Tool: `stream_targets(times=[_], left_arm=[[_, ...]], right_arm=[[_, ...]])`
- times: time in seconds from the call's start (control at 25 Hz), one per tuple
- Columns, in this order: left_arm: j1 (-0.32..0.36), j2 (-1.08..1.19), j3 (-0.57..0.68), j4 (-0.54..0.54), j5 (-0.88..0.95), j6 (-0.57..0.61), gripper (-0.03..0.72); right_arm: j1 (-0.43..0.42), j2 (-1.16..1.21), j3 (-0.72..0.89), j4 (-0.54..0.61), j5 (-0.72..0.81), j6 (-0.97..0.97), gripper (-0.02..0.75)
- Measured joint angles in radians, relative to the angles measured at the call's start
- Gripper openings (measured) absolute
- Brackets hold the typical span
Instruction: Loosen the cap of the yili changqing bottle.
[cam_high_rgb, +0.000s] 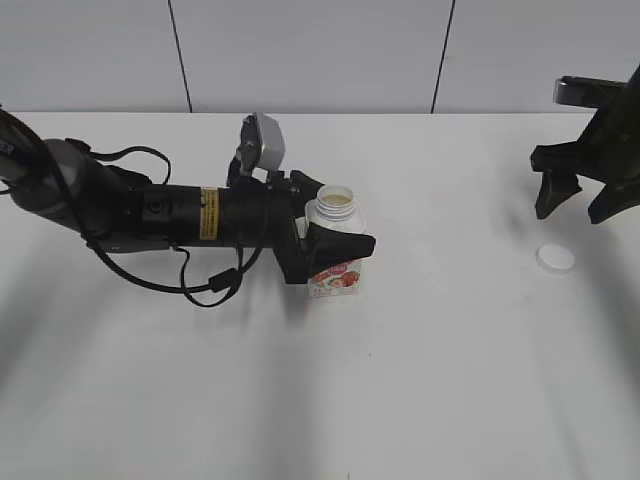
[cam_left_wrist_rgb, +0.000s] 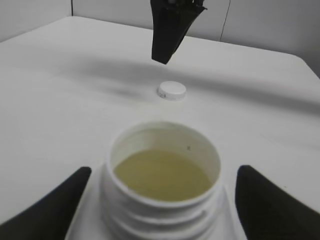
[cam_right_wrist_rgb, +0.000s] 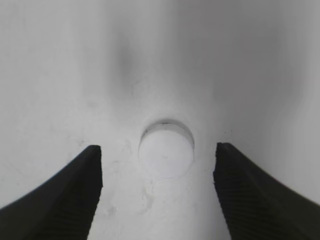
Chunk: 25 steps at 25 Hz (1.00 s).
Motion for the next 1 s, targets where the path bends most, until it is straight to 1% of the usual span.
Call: stream_targets(times=[0.24, 0.44, 0.68, 0.8, 0.92, 1.0], left_arm=[[0.000, -0.067, 0.001, 0.007, 0.013, -0.035, 0.531], [0.001, -0.155, 0.001, 0.015, 0.051, -0.133, 0.531], [0.003, -0.332, 0.001, 0.025, 0.188, -0.238, 0.523], [0.003, -0.430, 0.001, 0.026, 0.330, -0.324, 0.523], [0.003, -0.528, 0.001, 0.032, 0.574, -0.429, 0.523], [0.003, -0.572, 0.001, 0.032, 0.755, -0.463, 0.523]], right_arm=[[0.000, -0.026, -0.026, -0.002, 0.028, 0.001, 0.549], [0.000, -0.072, -0.075, -0.002, 0.068, 0.001, 0.549], [0.000, -0.128, -0.109, -0.001, 0.101, 0.001, 0.540], [0.000, -0.145, -0.136, 0.000, 0.135, 0.001, 0.536], [0.000, -0.153, -0.172, 0.001, 0.179, 0.001, 0.536], [0.000, -0.154, -0.200, 0.001, 0.212, 0.001, 0.535]])
